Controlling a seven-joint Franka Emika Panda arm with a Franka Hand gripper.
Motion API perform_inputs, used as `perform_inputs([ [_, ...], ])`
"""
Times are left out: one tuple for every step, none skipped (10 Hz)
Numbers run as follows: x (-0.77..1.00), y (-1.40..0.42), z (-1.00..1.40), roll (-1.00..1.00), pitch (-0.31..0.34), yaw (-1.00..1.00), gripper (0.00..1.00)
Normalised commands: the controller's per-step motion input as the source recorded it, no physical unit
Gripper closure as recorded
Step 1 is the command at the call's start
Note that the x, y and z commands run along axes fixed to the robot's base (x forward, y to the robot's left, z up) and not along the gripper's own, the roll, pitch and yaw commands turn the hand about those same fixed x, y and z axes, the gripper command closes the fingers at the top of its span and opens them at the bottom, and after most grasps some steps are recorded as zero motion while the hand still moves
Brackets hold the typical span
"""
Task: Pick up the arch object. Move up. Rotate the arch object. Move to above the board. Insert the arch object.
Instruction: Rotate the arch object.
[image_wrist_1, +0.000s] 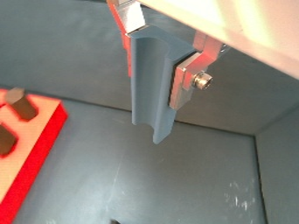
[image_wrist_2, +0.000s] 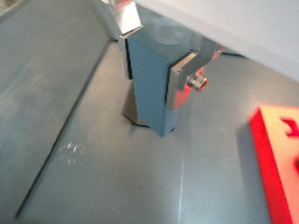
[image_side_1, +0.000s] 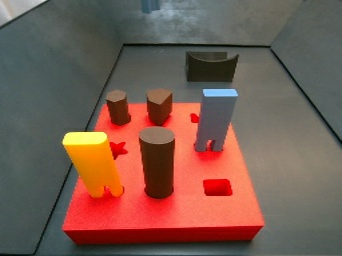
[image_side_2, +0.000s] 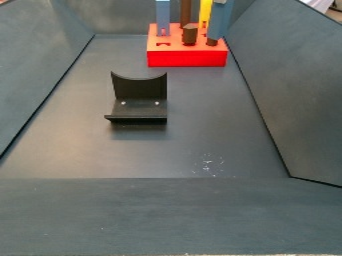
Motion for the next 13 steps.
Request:
perform_inputs([
  [-0.02, 0.03, -0.01, -0.01, 0.007, -1.0, 1.0],
  [-0.01, 0.02, -0.01, -0.01, 0.007, -1.0, 1.0],
  [0.0, 0.02, 0.0, -0.02, 0.007, -1.0, 1.0],
  [0.0, 0.01, 0.0, -0.02, 0.007, -1.0, 1.0],
  [0.0, 0.01, 0.0, -0.02, 0.008, -1.0, 1.0],
  [0.0, 0.01, 0.0, -0.02, 0.008, -1.0, 1.0],
  [0.0, 0.01, 0.0, -0.02, 0.009, -1.0, 1.0],
  [0.0, 0.01, 0.0, -0.02, 0.01, -1.0, 1.0],
  [0.0, 0.01, 0.0, -0.03, 0.011, -1.0, 1.0],
  [0.0, 0.01, 0.0, -0.03, 0.013, -1.0, 1.0],
  [0.0, 0.01, 0.0, -0.04, 0.015, -1.0, 1.0],
  [0.0, 0.01, 0.0, -0.04, 0.018, -1.0, 1.0],
  [0.0, 0.01, 0.0, -0.05, 0.021, -1.0, 1.0],
])
